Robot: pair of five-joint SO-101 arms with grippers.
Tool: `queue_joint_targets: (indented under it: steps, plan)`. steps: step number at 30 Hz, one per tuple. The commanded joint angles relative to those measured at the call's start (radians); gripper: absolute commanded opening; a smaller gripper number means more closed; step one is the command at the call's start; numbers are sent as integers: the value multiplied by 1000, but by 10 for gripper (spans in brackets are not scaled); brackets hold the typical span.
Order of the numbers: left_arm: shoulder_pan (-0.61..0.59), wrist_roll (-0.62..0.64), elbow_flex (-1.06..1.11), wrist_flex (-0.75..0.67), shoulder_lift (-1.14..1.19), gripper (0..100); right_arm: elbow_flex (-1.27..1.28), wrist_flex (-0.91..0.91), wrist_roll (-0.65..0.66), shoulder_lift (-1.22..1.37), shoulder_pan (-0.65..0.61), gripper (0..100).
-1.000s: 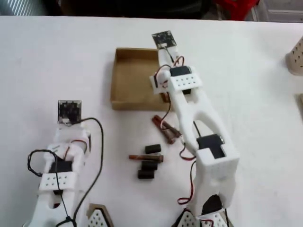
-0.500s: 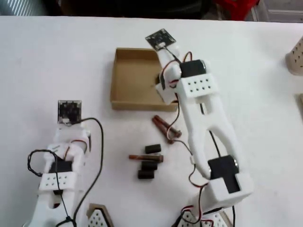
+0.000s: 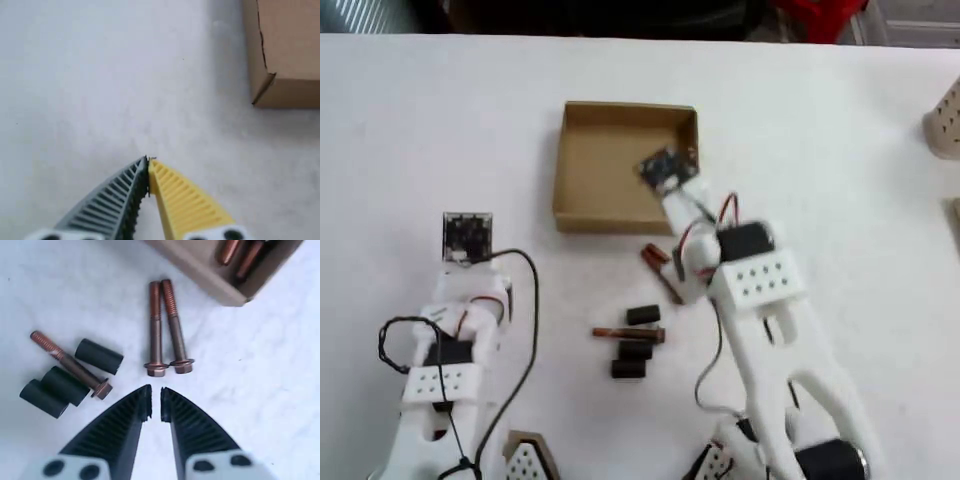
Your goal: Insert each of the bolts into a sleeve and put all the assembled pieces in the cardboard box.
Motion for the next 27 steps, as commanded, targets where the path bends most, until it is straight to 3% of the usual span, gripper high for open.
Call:
queue_joint_targets:
  steps: [1, 4, 10, 17, 20, 27]
  plan:
    - [16, -8, -5, 11, -7, 21, 210, -81, 11, -174, -122, 22]
    - [16, -8, -5, 11, -7, 21, 276, -97, 23, -228, -231, 22]
    - [16, -8, -5, 9, -7, 21, 311, -117, 189, -234, -381, 26]
    - [16, -8, -5, 6, -7, 21, 399, -282, 229, -232, -377, 257]
    - [16, -8, -5, 5, -7, 21, 423, -351, 238, -232, -374, 224]
    - [16, -9, -5, 3, -7, 21, 407, -360, 396, -111, -375, 149]
